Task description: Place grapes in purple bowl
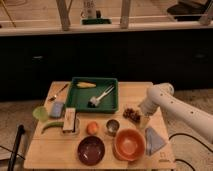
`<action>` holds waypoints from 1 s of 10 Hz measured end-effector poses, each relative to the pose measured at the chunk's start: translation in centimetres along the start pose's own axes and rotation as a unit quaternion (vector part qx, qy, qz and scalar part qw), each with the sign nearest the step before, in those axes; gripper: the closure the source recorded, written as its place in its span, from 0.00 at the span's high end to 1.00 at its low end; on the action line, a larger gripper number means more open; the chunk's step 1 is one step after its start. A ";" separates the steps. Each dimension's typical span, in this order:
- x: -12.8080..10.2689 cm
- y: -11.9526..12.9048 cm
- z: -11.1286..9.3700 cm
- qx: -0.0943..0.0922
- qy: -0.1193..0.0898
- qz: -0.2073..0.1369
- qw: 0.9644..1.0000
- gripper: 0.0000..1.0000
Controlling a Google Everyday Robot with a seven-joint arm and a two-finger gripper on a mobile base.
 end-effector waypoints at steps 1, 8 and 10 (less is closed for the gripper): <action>-0.6 -0.1 0.1 -0.001 -0.002 -0.004 1.000 0.79; -1.4 -1.0 0.8 -0.016 -0.003 -0.009 1.000 0.10; -1.3 -1.8 -0.4 -0.011 0.002 -0.008 1.000 0.00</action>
